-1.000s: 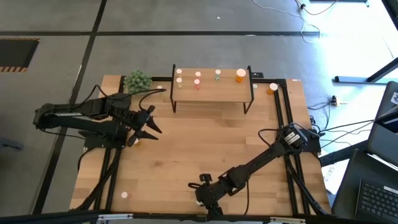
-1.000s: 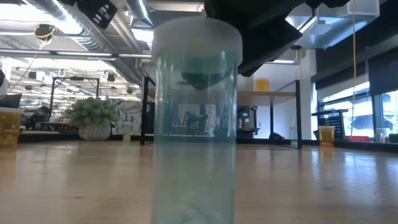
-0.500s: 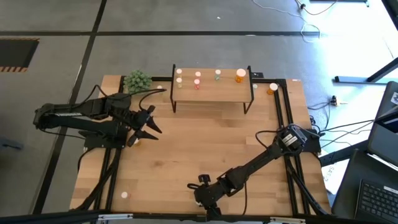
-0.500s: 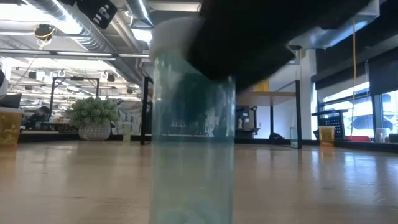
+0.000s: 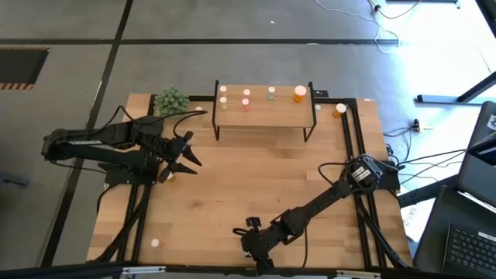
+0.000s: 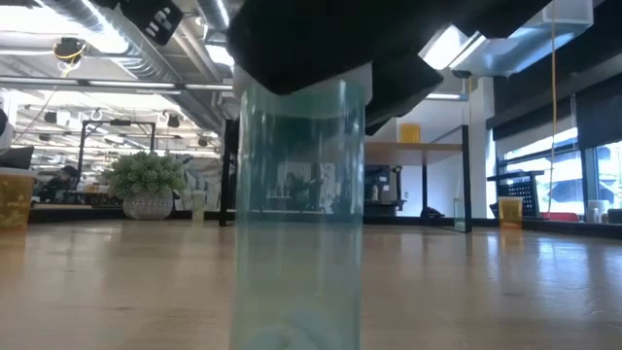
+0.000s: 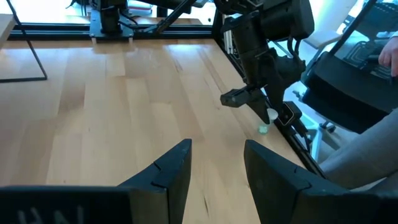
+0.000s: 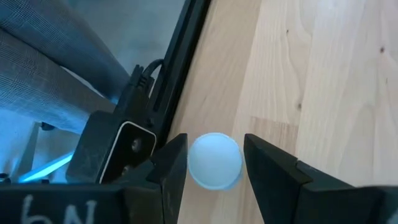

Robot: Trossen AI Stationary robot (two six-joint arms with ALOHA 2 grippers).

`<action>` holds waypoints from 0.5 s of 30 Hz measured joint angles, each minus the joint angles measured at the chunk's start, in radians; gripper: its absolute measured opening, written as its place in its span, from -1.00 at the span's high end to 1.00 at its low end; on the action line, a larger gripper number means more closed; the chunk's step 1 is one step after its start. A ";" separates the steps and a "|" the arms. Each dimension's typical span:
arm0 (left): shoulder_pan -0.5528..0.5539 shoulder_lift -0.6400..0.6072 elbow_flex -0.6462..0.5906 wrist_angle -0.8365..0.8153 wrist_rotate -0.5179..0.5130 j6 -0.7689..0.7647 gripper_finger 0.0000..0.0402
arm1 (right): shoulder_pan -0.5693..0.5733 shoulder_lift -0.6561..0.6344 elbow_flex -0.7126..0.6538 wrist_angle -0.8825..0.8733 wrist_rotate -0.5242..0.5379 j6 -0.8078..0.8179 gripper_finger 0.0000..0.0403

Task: Pick and place medicine bottles onto shelf by color
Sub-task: Put the bottom blue pill bottle on the shelf aligned with the other blue pill bottle

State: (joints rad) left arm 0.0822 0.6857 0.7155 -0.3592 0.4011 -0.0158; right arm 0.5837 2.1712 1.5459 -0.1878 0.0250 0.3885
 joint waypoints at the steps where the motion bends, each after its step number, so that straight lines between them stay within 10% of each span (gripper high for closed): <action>1: 0.000 0.000 0.000 0.000 0.000 0.000 0.29 | 0.000 0.000 0.000 0.001 0.000 0.000 0.20; 15: 0.000 0.000 0.000 0.000 0.000 0.000 0.29 | 0.000 0.000 0.000 0.002 0.000 0.036 0.40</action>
State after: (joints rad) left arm 0.0822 0.6857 0.7155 -0.3592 0.4011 -0.0158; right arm 0.5838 2.1712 1.5459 -0.1861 0.0251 0.4244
